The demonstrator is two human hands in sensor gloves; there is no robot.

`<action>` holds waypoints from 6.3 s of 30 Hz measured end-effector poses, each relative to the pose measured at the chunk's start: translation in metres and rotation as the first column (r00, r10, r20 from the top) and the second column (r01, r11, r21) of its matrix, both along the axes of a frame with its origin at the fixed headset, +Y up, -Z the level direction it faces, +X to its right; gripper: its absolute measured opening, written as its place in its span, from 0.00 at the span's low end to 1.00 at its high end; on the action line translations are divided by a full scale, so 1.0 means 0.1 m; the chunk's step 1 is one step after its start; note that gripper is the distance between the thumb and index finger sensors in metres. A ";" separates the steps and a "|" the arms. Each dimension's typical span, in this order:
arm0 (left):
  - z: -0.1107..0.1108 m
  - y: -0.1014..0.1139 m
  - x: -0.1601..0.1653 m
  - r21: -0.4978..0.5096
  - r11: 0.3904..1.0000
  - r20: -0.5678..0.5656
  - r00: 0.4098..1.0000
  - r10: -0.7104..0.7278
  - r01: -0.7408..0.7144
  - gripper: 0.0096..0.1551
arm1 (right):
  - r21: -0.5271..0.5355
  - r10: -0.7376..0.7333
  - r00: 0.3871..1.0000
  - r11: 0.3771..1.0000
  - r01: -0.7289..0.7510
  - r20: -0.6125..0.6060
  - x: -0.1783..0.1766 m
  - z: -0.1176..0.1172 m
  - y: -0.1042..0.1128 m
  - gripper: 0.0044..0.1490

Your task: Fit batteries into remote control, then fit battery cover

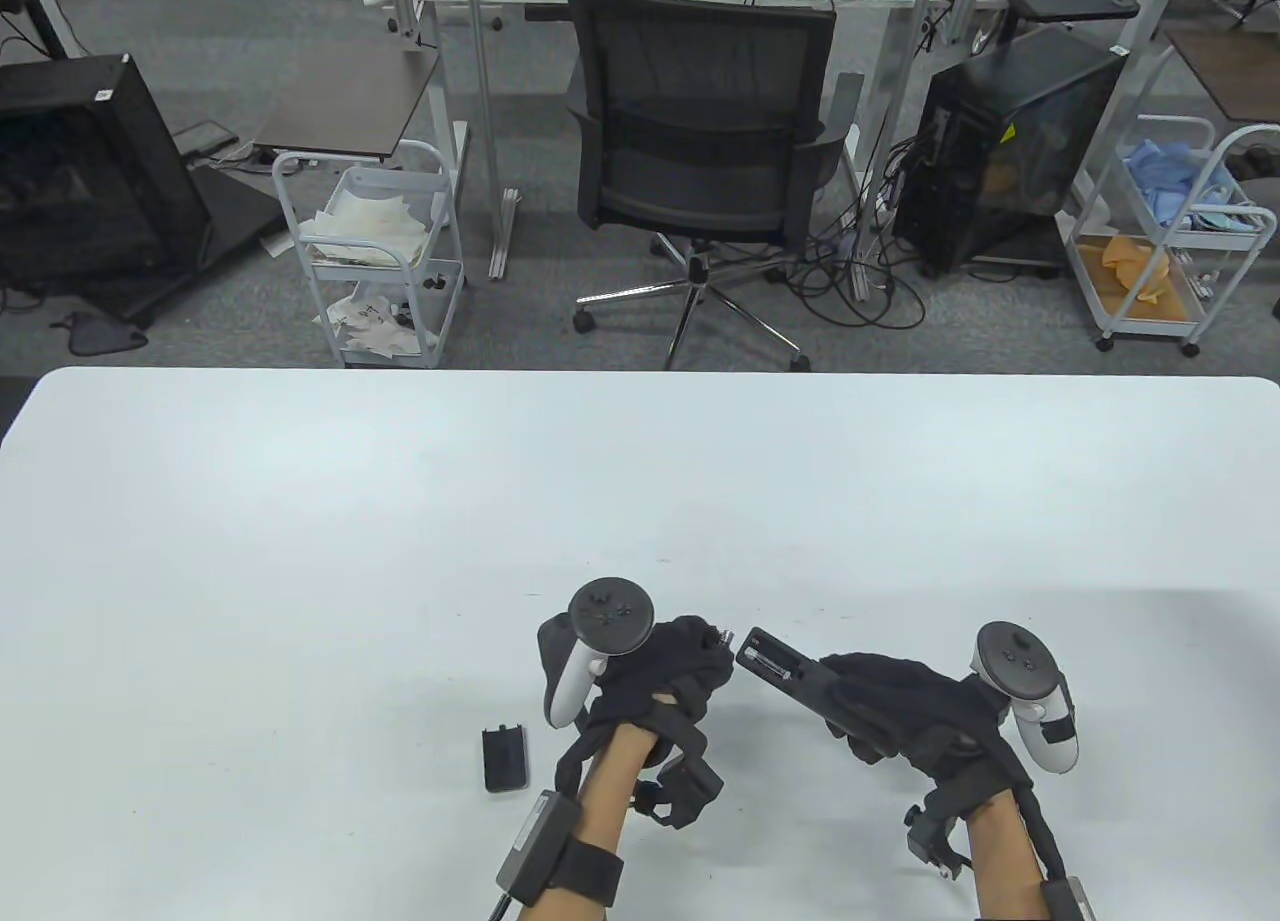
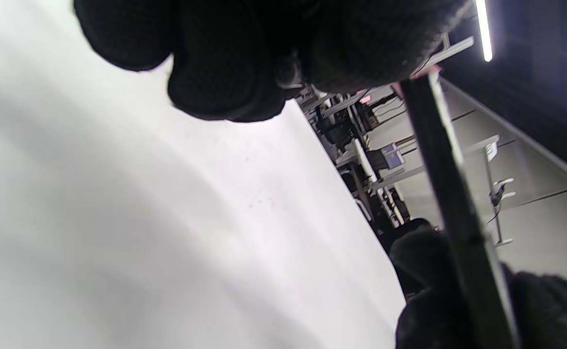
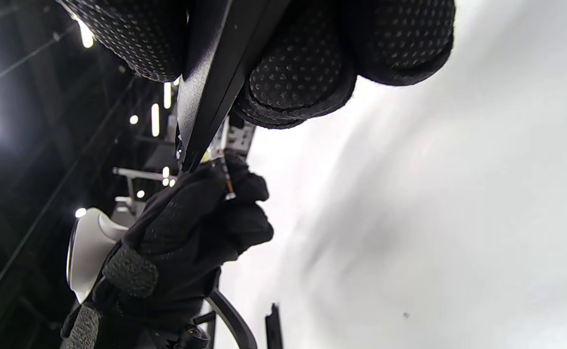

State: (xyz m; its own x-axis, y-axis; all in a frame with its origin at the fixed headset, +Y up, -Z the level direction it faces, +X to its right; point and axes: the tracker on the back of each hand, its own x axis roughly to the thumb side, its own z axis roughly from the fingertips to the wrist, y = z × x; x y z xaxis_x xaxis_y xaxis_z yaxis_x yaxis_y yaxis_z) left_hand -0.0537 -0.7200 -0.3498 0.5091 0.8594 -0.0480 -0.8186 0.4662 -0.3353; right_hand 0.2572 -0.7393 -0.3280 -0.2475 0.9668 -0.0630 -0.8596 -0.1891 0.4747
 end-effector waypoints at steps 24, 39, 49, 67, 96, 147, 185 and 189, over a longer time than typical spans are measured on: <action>0.58 0.03 -0.59 0.353 0.901 0.294 0.944 0.151 -0.254 0.23 | -0.024 0.155 0.953 0.986 -0.166 -0.259 -0.84 0.12 0.05 0.33; 0.52 -0.16 -0.54 0.251 0.943 0.399 0.911 0.106 -0.220 0.23 | -0.026 0.087 0.955 0.995 -0.098 -0.284 -0.87 0.17 -0.02 0.32; 0.48 -0.23 -0.55 0.158 0.944 0.400 0.893 0.208 -0.291 0.22 | -0.074 0.030 0.964 0.996 -0.051 -0.265 -0.82 0.15 -0.08 0.32; 0.63 -0.42 -0.36 0.061 0.952 0.073 0.953 0.295 -0.299 0.41 | -0.101 0.036 0.971 0.993 -0.061 -0.237 -0.81 0.14 -0.14 0.31; 0.68 -0.51 -0.33 0.034 0.875 -0.053 0.873 0.484 -0.483 0.41 | -0.095 0.035 0.972 0.994 -0.059 -0.234 -0.81 0.14 -0.14 0.32; 0.58 -0.08 -1.62 0.167 0.855 -0.056 0.871 -0.489 0.491 0.38 | -0.073 -0.042 0.984 0.997 0.030 -0.172 -0.68 0.15 -0.09 0.32; 0.54 -0.28 -1.35 0.095 0.953 0.213 0.929 -0.303 0.289 0.24 | -0.065 -0.012 0.988 0.998 0.001 -0.156 -0.67 0.17 -0.10 0.32; 0.54 -0.29 -1.37 0.124 0.960 0.175 0.946 -0.272 0.253 0.24 | -0.064 -0.013 0.987 0.998 0.002 -0.158 -0.67 0.17 -0.10 0.32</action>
State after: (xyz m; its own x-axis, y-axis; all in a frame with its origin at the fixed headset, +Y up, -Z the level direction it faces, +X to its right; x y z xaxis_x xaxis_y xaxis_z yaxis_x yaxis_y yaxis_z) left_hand -0.1906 -0.7494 -0.2961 0.7086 0.6897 0.1487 -0.5894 0.6945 -0.4126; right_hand 0.1897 -0.7493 -0.3111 -0.2519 0.9640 -0.0848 -0.7738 -0.1481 0.6159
